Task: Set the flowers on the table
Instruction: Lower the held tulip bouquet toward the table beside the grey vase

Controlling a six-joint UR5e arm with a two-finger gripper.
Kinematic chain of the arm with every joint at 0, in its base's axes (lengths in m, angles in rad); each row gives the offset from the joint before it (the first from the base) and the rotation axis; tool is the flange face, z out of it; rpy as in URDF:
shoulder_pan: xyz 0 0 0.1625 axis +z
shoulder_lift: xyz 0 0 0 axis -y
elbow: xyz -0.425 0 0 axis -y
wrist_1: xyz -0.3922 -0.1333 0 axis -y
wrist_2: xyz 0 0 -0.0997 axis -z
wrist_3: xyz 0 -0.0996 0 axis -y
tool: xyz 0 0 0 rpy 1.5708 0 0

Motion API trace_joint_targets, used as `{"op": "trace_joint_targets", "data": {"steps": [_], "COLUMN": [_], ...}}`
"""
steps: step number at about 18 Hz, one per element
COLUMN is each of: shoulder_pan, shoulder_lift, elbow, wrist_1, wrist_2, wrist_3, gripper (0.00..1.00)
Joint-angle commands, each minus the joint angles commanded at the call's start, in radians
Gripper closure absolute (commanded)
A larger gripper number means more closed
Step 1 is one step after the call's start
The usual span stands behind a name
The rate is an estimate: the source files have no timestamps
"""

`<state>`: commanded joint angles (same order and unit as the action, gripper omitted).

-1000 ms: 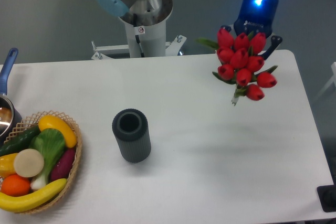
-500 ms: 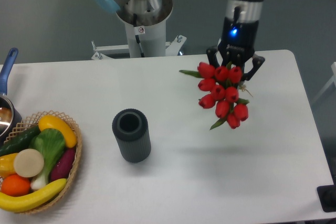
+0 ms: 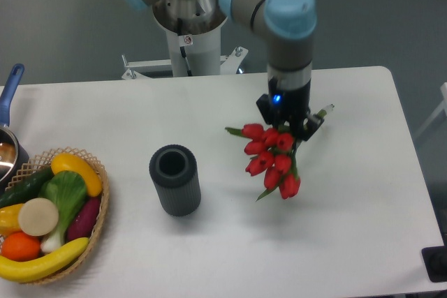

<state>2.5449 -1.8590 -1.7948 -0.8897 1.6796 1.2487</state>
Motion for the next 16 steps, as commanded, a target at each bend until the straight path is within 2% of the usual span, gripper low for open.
{"op": "trace_joint_targets", "data": {"steps": [6,13,14,16], "shoulder_pan": [-0.017,-0.017,-0.017,-0.017], "shoulder_lift": [-0.091,-0.12,-0.118,-0.114], "elbow": [0.015,0.023,0.025,0.026], "wrist_1": [0.006,0.006,0.006,0.008], "wrist_2": [0.003,0.003,0.003,0.002], "wrist_3": [0.0,0.003,0.006,0.009], "gripper": [0.59,0.58,0.57,0.47]}}
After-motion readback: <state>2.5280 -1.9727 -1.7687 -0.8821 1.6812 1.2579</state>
